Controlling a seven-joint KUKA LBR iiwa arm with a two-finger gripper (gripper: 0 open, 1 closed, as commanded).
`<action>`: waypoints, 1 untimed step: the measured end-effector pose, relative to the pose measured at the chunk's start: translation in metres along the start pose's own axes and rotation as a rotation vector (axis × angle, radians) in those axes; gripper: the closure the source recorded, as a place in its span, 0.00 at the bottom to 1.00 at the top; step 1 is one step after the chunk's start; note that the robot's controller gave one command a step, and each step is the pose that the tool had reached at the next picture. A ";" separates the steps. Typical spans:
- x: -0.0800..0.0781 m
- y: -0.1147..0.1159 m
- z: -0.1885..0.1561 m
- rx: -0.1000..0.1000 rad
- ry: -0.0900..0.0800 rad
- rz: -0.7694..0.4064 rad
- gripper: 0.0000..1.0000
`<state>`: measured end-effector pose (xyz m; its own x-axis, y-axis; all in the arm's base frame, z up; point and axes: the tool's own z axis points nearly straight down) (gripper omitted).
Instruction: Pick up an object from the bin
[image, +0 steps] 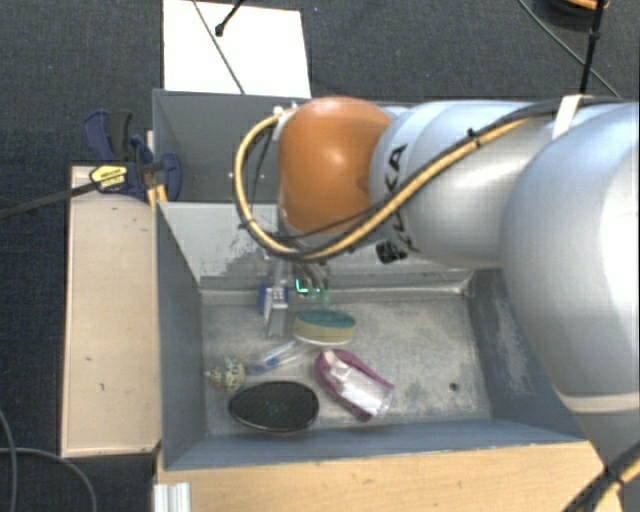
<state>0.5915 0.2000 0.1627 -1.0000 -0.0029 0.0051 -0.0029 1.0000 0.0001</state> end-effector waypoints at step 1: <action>0.067 0.044 0.091 -0.003 -0.015 -0.301 0.00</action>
Offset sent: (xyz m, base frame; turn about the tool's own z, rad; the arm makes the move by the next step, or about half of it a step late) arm -0.0697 0.0422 -0.0927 -0.3011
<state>0.5239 0.2441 0.0719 -0.9542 -0.2988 -0.0102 -0.2989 0.9543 0.0028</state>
